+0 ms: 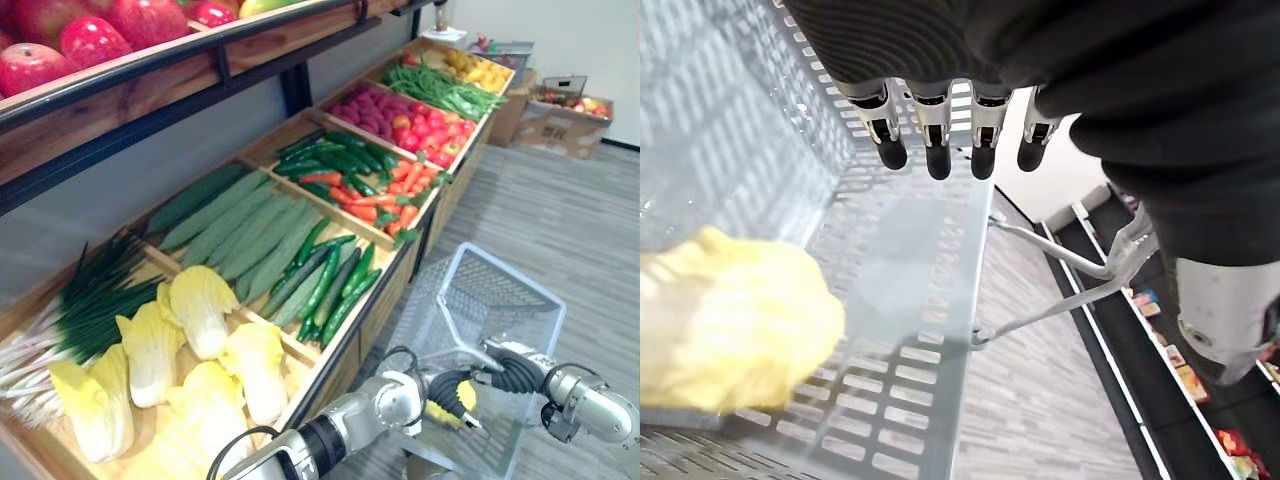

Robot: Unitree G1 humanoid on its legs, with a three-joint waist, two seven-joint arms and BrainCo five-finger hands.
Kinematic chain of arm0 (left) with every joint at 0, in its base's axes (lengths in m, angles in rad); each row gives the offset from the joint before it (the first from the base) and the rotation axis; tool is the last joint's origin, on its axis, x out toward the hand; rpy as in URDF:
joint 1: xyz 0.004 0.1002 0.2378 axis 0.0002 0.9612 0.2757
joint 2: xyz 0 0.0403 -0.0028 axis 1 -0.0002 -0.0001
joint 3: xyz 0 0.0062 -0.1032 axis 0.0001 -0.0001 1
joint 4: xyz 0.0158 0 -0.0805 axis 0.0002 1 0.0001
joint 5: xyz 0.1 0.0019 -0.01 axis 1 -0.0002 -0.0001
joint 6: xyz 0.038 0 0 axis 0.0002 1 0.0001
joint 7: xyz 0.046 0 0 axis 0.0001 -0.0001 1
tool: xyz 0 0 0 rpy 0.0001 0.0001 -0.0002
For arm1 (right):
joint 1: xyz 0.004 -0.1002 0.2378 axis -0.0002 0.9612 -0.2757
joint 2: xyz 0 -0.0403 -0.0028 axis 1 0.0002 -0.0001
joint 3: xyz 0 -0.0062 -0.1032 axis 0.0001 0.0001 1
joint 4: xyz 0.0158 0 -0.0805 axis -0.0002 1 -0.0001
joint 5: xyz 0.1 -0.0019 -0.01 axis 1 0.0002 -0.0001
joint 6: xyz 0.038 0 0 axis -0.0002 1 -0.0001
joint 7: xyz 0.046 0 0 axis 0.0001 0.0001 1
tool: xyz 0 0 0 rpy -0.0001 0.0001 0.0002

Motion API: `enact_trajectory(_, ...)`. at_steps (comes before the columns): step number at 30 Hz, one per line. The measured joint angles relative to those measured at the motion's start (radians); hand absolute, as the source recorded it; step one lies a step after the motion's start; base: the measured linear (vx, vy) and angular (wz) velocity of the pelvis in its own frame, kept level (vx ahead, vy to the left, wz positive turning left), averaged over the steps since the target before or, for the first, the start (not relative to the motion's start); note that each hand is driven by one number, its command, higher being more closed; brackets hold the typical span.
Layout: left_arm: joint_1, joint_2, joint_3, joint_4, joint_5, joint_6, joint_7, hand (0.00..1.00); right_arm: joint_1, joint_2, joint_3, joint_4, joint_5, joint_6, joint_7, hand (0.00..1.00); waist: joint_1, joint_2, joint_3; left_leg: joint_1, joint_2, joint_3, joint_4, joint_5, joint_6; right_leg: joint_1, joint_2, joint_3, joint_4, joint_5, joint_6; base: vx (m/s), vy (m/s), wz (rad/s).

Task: Pick vegetable in the basket

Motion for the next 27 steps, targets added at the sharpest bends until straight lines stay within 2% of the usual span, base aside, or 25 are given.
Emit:
enact_trajectory(7, 0.0, 0.002, -0.022, -0.009, -0.003, 0.008, -0.017, 0.0, 0.006, 0.024, -0.027, 0.065, 0.005, -0.004, 0.021, 1.0, 0.002, 0.001, -0.005, -0.023, 0.007, -0.054, 0.005, -0.001, 0.011, 0.02, -0.02, -0.047, -0.011, 0.0, 0.0, -0.04, -0.003, 0.21)
enact_trajectory(14, 0.002, 0.07, -0.068, -0.206, -0.063, 0.02, -0.081, 0.0, 0.019, 0.053, -0.082, 0.241, 0.022, -0.001, 0.035, 1.0, 0.011, -0.004, -0.023, -0.081, 0.02, -0.13, 0.027, -0.009, 0.023, 0.023, -0.043, -0.111, -0.014, 0.0, 0.0, -0.05, 0.0, 0.3)
enact_trajectory(16, 0.004, 0.12, -0.1, -0.327, -0.134, 0.018, -0.105, 0.0, 0.019, 0.082, -0.095, 0.353, 0.019, 0.005, 0.036, 1.0, 0.013, -0.007, -0.025, -0.105, 0.028, -0.168, 0.034, -0.012, 0.03, 0.04, -0.058, -0.153, -0.029, -0.001, 0.0, -0.05, 0.003, 0.5)
enact_trajectory(19, 0.013, 0.163, -0.146, -0.484, -0.238, -0.015, -0.146, 0.0, 0.011, 0.111, -0.11, 0.485, -0.023, 0.023, 0.019, 1.0, 0.036, -0.008, -0.027, -0.108, 0.029, -0.194, 0.032, -0.011, 0.033, 0.061, -0.067, -0.18, -0.039, -0.001, 0.0, -0.03, 0.008, 0.28)
enact_trajectory(22, 0.039, 0.237, -0.198, -0.622, -0.359, -0.039, -0.175, 0.0, -0.012, 0.2, -0.167, 0.62, -0.07, 0.045, -0.024, 1.0, 0.046, -0.013, -0.045, -0.137, 0.025, -0.242, 0.025, 0.0, 0.046, 0.073, -0.081, -0.223, -0.048, -0.002, -0.002, -0.01, 0.004, 0.42)
enact_trajectory(24, 0.046, 0.315, -0.221, -0.696, -0.484, -0.039, -0.202, 0.0, -0.018, 0.269, -0.26, 0.731, -0.103, 0.063, -0.099, 1.0, 0.058, -0.015, -0.06, -0.169, 0.015, -0.294, 0.008, 0.017, 0.062, 0.078, -0.094, -0.28, -0.042, -0.002, -0.002, 0.0, -0.01, 0.62)
enact_trajectory(27, 0.05, 0.431, -0.209, -0.809, -0.621, -0.037, -0.2, 0.0, -0.031, 0.367, -0.384, 0.841, -0.132, 0.101, -0.187, 1.0, 0.07, -0.018, -0.067, -0.194, 0.004, -0.359, -0.023, 0.034, 0.069, 0.092, -0.108, -0.364, -0.024, -0.001, -0.002, -0.03, -0.003, 0.69)
